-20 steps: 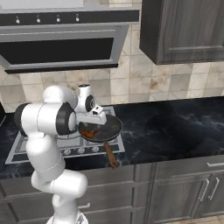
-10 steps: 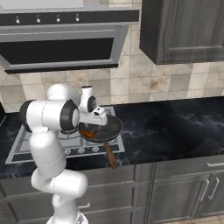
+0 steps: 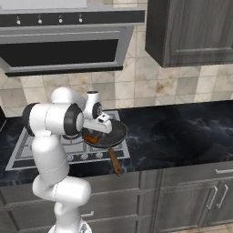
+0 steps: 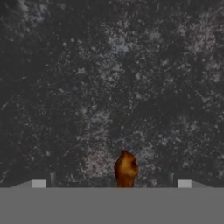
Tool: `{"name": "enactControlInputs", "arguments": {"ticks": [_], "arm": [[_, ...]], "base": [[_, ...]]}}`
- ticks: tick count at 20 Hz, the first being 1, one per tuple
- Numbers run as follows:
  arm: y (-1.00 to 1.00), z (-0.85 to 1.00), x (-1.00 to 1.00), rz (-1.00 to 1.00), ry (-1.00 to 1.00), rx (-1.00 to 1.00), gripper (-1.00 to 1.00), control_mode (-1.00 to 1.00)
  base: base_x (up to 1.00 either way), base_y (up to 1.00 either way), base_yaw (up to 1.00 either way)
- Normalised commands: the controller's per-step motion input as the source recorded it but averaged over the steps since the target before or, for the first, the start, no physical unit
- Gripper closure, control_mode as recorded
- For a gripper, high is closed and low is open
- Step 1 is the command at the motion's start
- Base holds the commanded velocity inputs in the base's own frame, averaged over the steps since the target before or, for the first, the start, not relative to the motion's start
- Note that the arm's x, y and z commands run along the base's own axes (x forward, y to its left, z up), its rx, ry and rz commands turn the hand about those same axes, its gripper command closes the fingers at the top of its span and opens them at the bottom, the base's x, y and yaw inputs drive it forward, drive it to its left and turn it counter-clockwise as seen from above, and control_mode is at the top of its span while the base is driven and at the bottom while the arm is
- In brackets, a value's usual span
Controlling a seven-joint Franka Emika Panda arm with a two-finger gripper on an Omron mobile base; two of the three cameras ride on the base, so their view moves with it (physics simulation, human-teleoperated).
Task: Take the chicken drumsticks from the pan and place one on each plate on the dining counter.
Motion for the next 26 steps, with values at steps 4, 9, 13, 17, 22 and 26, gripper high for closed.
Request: {"name": "enactControlInputs", "arguments": {"ticks": [4,9,13,17,22,26], "arm": [[0.00,-0.14,0.00,-0.09,0.00,0.01,-1.00,-1.00],[-0.02,-0.17,0.00,-0.05,0.00,0.03,-1.00,-1.00],[-0.03,-0.14,0.03,-0.01,0.00,0.06,-1.00,-1.00],[0.00,-0.10,0.17,0.00,0.00,0.07,-1.00,-1.00],[0.00,-0.08,0.01,-0.02,0.00,0.06,-1.00,-1.00],[0.01,-0.01,-0.05,-0.03,0.00,0.03,-1.00,-1.00]], "base": [[0.00,0.00,0.00],[0.00,0.00,0.00],[0.00,0.00,0.00],[0.00,0.00,0.00],[0.00,0.00,0.00],[0.00,0.00,0.00]]}}
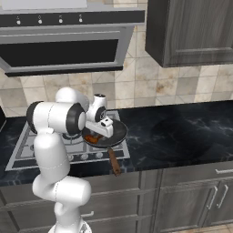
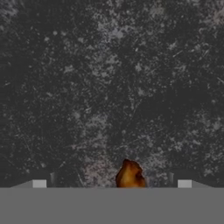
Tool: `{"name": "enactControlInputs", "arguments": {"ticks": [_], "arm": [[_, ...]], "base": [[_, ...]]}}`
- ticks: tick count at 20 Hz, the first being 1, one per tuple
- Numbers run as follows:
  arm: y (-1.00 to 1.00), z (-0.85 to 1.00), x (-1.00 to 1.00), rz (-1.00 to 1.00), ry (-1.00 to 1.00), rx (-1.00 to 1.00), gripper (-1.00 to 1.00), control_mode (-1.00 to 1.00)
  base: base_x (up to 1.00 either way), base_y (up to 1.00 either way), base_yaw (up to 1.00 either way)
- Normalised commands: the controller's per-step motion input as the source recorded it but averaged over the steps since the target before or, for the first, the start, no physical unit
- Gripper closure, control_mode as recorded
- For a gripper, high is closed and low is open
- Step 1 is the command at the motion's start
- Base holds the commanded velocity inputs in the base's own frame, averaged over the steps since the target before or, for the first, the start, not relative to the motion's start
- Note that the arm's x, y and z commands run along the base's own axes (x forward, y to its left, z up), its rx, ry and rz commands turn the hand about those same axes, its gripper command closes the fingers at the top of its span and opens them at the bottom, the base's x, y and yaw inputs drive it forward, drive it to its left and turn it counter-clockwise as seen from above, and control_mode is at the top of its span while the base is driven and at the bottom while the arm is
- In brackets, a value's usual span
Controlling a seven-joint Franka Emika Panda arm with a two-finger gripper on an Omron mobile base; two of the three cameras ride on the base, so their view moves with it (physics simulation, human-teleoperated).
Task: Take the chicken drumsticks from the pan and place one on each plate on the dining counter.
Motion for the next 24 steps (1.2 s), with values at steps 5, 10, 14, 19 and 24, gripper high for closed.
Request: {"name": "enactControlInputs", "arguments": {"ticks": [5,10,14,19,24], "arm": [[0.03,0.00,-0.10,-0.04,0.00,0.00,-1.00,-1.00],[0.07,0.00,-0.09,-0.06,-0.01,0.00,-1.00,-1.00],[0.02,0.00,-0.01,-0.04,0.00,0.00,-1.00,-1.00],[0.00,-0.08,0.06,-0.01,0.00,0.00,-1.00,-1.00],[0.00,-0.15,0.11,0.00,0.00,0.00,1.00,-1.00]], "base": [[0.00,0.00,0.00],[0.00,0.00,0.00],[0.00,0.00,0.00],[0.00,0.00,0.00],[0.00,0.00,0.00]]}}
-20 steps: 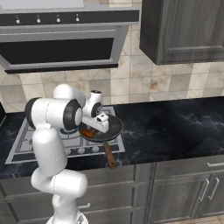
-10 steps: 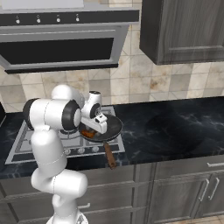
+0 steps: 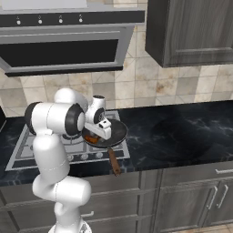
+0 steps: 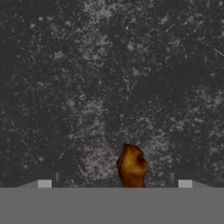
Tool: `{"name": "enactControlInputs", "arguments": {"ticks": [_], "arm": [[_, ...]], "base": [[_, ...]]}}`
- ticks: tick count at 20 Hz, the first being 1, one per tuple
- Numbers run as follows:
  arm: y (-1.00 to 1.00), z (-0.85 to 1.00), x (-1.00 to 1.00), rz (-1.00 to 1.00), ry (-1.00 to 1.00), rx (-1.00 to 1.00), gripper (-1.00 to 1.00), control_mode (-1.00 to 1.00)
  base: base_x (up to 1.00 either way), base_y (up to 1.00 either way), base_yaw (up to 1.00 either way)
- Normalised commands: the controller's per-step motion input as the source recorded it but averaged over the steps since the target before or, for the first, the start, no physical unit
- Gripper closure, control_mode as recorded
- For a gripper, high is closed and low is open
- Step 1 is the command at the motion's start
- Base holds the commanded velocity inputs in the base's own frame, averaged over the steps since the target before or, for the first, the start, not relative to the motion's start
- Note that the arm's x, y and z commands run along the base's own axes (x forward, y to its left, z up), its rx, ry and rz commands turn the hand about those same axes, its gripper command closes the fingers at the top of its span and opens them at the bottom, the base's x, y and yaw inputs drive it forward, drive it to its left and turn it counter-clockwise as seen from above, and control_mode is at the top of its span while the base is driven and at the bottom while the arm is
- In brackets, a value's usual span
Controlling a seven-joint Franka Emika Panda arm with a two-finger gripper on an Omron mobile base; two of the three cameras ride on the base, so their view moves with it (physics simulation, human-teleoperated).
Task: Take the chicken drumsticks from the pan and place one on each plate on the dining counter.
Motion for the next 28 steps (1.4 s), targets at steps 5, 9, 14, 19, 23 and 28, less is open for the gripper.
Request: {"name": "enactControlInputs", "arguments": {"ticks": [5,9,14,19,23,28], "arm": [[-0.01,-0.10,0.03,0.00,-0.01,-0.01,1.00,-1.00],[-0.05,-0.03,0.00,-0.01,0.00,0.00,1.00,-1.00],[-0.01,-0.01,0.00,-0.04,0.00,-0.03,1.00,-1.00],[0.00,0.01,0.00,-0.04,0.00,-0.05,1.00,-1.00],[-0.05,0.21,0.00,-0.04,0.00,-0.01,1.00,-1.00],[-0.12,0.36,-0.02,-0.02,-0.01,0.00,1.00,-1.00]], "base": [[0.00,0.00,0.00],[0.00,0.00,0.00],[0.00,0.00,0.00],[0.00,0.00,0.00],[0.00,0.00,0.00],[0.00,0.00,0.00]]}}
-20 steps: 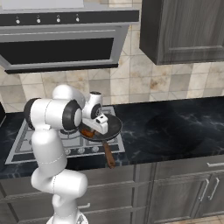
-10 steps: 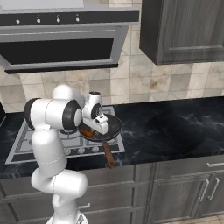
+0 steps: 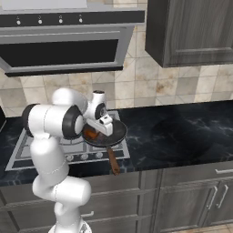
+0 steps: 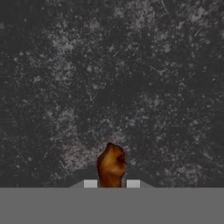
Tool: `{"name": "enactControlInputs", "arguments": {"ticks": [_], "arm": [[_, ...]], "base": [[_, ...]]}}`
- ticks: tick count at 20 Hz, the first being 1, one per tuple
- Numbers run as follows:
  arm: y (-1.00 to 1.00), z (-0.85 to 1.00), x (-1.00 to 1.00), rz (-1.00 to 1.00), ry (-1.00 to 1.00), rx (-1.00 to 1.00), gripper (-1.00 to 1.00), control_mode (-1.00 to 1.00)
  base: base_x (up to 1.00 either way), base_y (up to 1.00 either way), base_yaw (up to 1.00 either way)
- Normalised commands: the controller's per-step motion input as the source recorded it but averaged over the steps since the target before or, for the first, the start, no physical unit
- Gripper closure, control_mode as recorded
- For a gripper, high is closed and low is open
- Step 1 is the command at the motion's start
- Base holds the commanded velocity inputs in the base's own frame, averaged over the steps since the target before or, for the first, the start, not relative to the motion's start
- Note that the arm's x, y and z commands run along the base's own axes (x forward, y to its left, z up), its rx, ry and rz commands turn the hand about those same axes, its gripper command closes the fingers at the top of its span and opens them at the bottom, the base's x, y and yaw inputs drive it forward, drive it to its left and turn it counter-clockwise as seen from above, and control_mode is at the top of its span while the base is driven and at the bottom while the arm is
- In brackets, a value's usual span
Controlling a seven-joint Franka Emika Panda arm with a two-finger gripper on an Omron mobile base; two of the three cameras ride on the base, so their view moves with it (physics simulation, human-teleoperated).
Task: Take the chicken drumsticks from the pan and place one on each plate on the dining counter.
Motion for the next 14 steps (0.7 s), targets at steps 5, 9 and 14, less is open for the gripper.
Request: {"name": "enactControlInputs", "arguments": {"ticks": [5,9,14], "arm": [[-0.13,0.37,-0.12,-0.01,-0.05,0.00,1.00,-1.00],[-0.01,0.26,-0.55,0.00,-0.20,0.00,1.00,-1.00],[0.01,0.21,-0.65,0.00,-0.31,0.00,1.00,-1.00]], "base": [[0.00,0.00,0.00],[0.00,0.00,0.00],[0.00,0.00,0.00]]}}
